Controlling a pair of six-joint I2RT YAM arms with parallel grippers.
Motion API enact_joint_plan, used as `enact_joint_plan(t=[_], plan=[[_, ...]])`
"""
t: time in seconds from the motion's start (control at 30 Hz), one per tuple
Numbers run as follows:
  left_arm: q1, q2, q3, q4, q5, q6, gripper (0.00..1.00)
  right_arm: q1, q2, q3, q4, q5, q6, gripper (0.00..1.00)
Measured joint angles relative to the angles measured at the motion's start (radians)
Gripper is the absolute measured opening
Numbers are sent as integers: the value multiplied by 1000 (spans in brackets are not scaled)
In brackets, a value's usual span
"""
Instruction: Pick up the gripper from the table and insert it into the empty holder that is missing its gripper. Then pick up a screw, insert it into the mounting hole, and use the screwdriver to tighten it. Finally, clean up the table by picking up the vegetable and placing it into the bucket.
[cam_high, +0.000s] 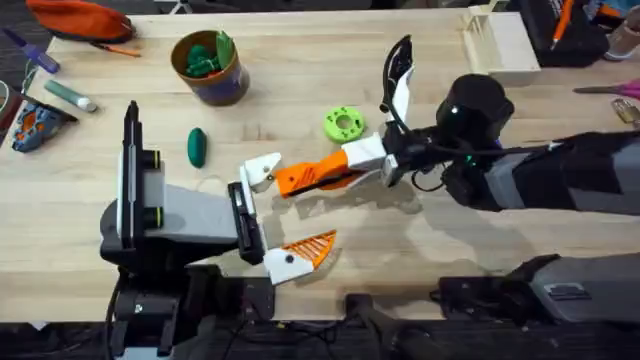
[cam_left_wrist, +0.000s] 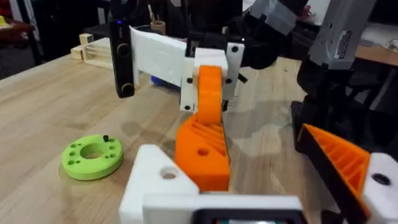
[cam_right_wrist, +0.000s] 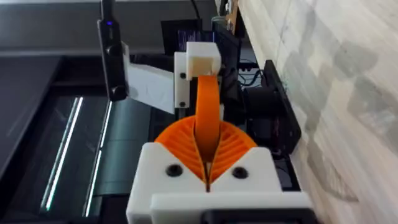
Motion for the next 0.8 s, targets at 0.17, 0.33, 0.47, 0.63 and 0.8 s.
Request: enact_joint_plan(t=[0.17,0.33,0.47,0.63,0.8], plan=[[0,0,0,0,0,0,986,0,0,13,-22,-6,0,8],[0,0,0,0,0,0,986,0,0,16,-31,-8,0,8],[0,0,0,0,0,0,987,0,0,29,-32,-15,-3,8],[0,0,0,0,0,0,987,0,0,46,-55,-22,-19,8],[0,0,0,0,0,-10,987,0,0,56,-131,-25,-60,8]])
